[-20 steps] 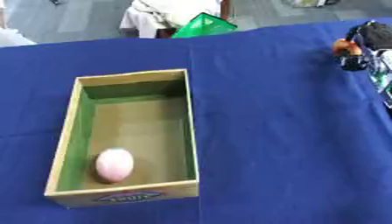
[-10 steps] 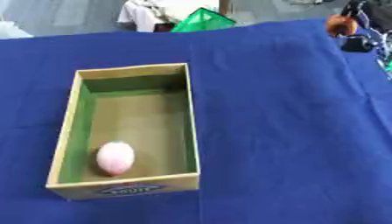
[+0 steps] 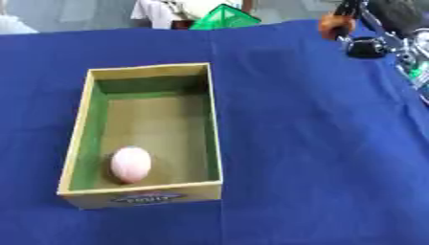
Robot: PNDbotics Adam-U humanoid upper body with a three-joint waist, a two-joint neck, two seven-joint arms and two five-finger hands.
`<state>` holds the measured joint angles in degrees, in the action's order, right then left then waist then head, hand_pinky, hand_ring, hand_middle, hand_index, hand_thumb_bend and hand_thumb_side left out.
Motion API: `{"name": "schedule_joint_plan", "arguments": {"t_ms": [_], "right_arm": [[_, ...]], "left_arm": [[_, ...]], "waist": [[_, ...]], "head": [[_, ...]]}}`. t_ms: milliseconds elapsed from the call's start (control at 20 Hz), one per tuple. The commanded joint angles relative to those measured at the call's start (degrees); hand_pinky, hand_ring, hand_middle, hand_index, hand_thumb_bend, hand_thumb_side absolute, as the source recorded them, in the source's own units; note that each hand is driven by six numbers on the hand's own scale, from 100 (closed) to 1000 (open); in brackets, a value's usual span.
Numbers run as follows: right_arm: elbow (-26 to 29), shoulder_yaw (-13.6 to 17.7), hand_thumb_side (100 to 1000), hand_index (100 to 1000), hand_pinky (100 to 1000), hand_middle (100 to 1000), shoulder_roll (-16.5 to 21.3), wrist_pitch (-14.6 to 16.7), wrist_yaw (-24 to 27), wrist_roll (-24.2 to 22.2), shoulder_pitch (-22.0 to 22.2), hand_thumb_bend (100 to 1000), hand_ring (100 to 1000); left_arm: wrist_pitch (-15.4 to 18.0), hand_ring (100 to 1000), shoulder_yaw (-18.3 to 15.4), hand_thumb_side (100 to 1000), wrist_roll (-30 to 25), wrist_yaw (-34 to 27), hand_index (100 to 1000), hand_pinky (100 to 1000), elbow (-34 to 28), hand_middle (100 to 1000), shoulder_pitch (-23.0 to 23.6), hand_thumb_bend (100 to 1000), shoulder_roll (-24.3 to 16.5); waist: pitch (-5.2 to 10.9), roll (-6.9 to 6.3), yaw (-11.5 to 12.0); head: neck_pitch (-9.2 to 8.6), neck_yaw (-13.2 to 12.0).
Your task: Pick up objects on the table and place them in the box.
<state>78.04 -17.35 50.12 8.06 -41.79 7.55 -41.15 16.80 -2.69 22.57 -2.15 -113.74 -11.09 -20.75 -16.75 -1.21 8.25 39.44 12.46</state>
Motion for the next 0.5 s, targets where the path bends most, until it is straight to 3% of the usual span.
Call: {"name": "schedule_joint_plan", "arguments": {"t_ms": [50, 200, 300, 500], "right_arm": [[5.43, -2.61, 100, 660, 576, 526, -0.04, 2.78, 1.79, -0.74, -2.5, 100, 550], [9.64, -4.59, 100, 660, 575, 526, -3.17, 5.38, 3.03, -3.12, -4.82, 100, 548], [12.69, -4.1, 100, 660, 575, 526, -3.76, 6.96, 3.63, -4.98, -5.01, 100, 548], [18.53, -4.85, 100, 658, 571, 523, -6.4, 7.89, 6.13, -8.56, -7.38, 100, 540]], "left_arm": [[0.18, 874, -0.21, 849, -0.15, -0.05, 758, 758, -0.85, 737, -0.38, 187, -1.71], [0.17, 874, -0.13, 848, -0.24, -0.17, 758, 759, -0.85, 737, -0.31, 188, -1.68], [0.2, 874, -0.19, 848, -0.23, -0.18, 758, 759, -0.85, 737, -0.27, 188, -1.69], [0.15, 874, 0.36, 846, -0.63, -0.6, 758, 758, -0.85, 737, -0.6, 192, -1.43]], "waist": [[1.59, 0.22, 0.08], [1.96, 0.22, 0.1], [2.04, 0.21, -0.02], [2.47, 0.33, 0.99]], "head": [[0.81, 0.42], [1.03, 0.77], [1.06, 0.72], [1.49, 2.14]]}}
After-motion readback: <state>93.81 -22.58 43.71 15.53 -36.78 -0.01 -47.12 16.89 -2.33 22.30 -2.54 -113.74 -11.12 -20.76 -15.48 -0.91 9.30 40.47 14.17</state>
